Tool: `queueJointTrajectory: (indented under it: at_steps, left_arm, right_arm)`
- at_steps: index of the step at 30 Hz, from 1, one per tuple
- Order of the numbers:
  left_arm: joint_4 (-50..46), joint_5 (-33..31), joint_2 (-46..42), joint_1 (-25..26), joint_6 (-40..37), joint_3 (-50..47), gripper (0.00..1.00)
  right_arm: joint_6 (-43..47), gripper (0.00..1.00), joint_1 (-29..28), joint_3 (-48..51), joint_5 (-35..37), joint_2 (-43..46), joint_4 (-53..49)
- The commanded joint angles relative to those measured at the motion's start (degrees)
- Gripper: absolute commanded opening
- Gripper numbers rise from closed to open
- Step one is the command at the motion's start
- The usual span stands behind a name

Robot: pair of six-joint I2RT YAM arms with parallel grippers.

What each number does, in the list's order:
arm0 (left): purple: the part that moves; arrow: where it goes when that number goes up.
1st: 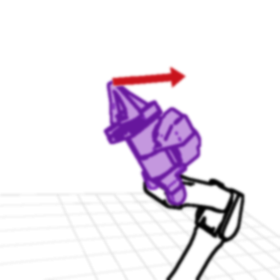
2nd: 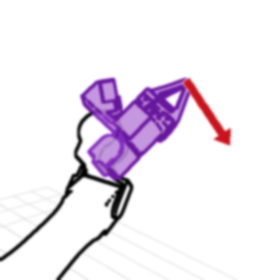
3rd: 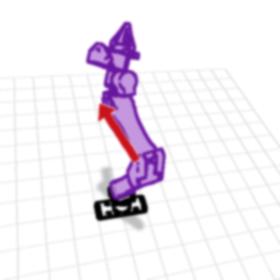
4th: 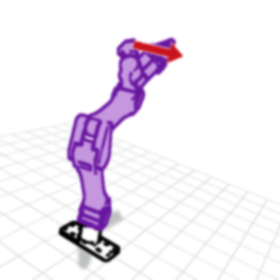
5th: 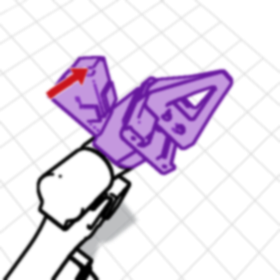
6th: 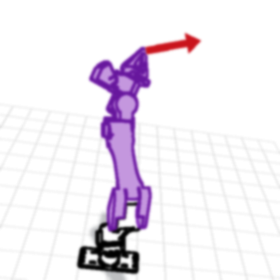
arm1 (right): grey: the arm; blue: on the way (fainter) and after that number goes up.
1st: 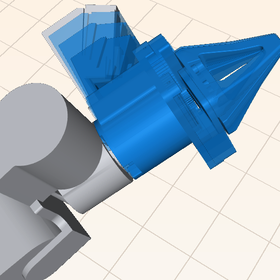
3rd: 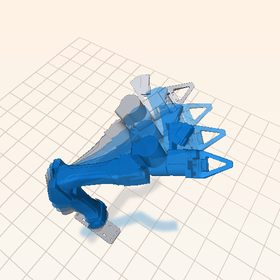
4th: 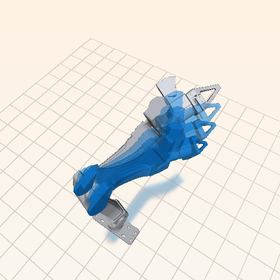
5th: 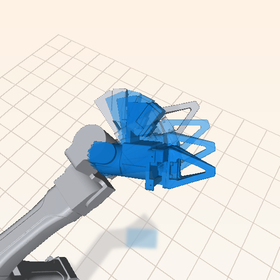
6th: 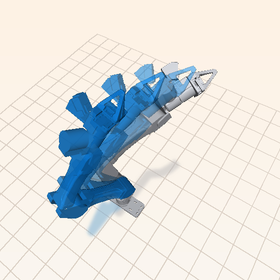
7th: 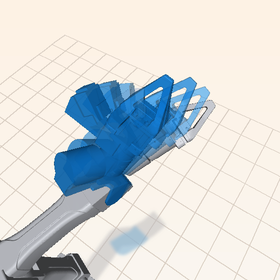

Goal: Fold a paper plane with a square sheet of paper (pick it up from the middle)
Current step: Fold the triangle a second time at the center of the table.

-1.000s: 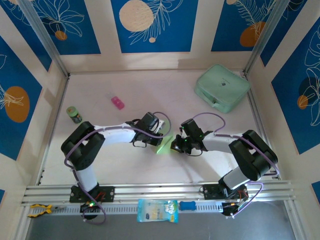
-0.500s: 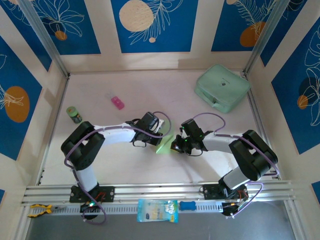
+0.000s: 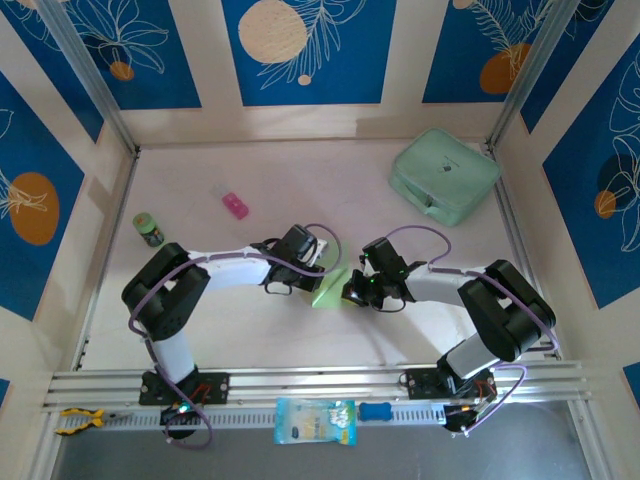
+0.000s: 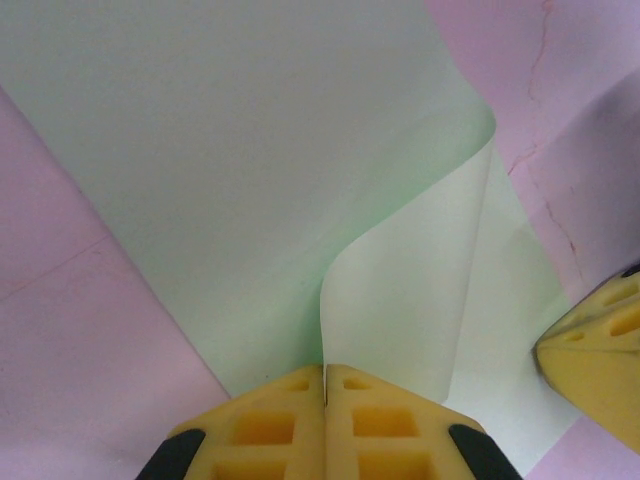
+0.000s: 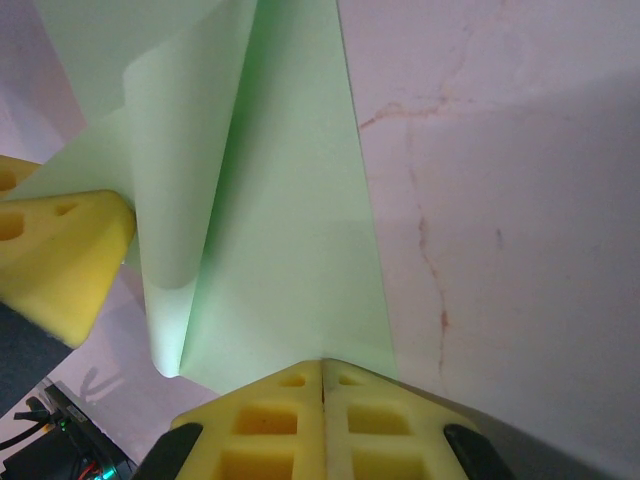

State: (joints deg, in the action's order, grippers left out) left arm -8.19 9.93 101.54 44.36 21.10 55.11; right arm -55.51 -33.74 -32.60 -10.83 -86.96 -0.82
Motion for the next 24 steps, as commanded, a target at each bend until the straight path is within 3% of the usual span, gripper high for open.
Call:
queueJointTrajectory:
  at_steps: [1, 24]
  left_arm:
    - [0.8, -0.97, -0.44, -0.59, 0.55, -0.85, 0.0]
    - [1.2, -1.38, 0.1, -0.68, -0.18, -0.87, 0.0]
  right_arm:
    - [1.19, 0.03, 0.25, -0.37, -0.86, -0.53, -3.31]
    - [1.56, 0.03, 0.25, -0.69, -1.17, -0.76, -3.68]
